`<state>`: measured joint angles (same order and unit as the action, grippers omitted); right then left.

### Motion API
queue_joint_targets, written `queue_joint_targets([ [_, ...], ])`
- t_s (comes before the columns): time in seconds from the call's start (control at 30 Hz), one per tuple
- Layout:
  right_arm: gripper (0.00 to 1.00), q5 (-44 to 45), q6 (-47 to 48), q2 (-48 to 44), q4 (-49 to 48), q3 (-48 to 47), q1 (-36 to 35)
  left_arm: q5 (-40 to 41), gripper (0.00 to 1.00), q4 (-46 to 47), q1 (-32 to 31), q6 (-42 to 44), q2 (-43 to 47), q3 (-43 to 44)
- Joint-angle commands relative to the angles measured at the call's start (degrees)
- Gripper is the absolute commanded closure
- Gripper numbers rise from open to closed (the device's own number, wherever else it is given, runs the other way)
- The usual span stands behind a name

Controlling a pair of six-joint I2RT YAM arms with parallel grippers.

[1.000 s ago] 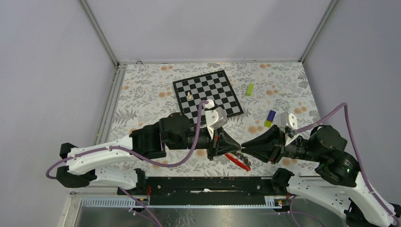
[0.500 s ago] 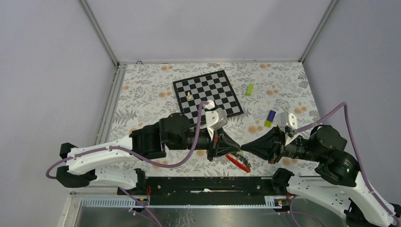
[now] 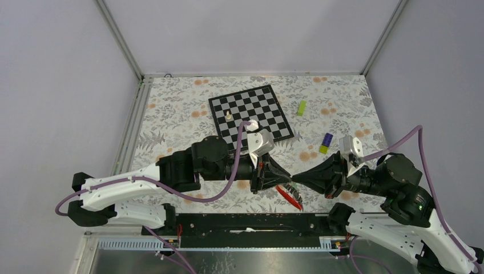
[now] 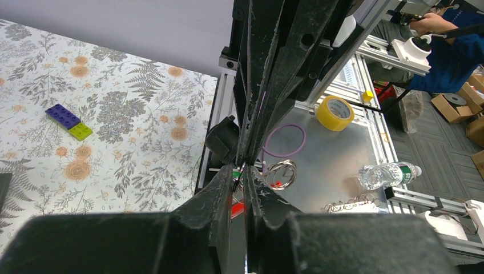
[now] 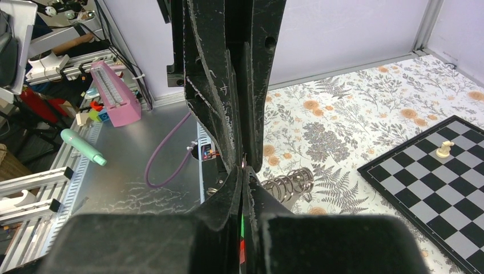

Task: Remove the keys from the keyring
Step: Remove the key from the keyring.

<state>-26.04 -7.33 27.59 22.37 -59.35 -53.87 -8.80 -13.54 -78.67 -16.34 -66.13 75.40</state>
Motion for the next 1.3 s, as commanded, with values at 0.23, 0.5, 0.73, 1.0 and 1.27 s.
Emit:
queue_joint_targets([
  [0.23, 1.00, 0.9, -0.5, -1.0, -5.3, -0.2, -0.1, 0.3, 0.97, 2.9, 0.1, 0.3, 0.3, 2.2],
  [0.5, 1.00, 1.7, -0.1, -1.5, -4.6, 0.1, 0.0, 0.2, 1.00, 2.9, 0.1, 0.6, 0.3, 2.2],
  [0.73, 0.81, -1.3, 0.0, -1.3, -3.8, 0.6, 0.0, 0.6, 1.00, 2.9, 0.1, 0.7, 0.6, 2.2],
  [1.0, 0.71, -2.8, -0.2, -1.1, -3.8, 1.2, 0.0, 0.5, 1.00, 3.1, 0.1, 0.5, 0.6, 2.3],
  [1.27, 0.70, -2.9, -0.2, -0.3, -3.8, 1.9, 0.0, 0.2, 1.00, 3.2, 0.1, 0.3, 0.7, 2.3],
])
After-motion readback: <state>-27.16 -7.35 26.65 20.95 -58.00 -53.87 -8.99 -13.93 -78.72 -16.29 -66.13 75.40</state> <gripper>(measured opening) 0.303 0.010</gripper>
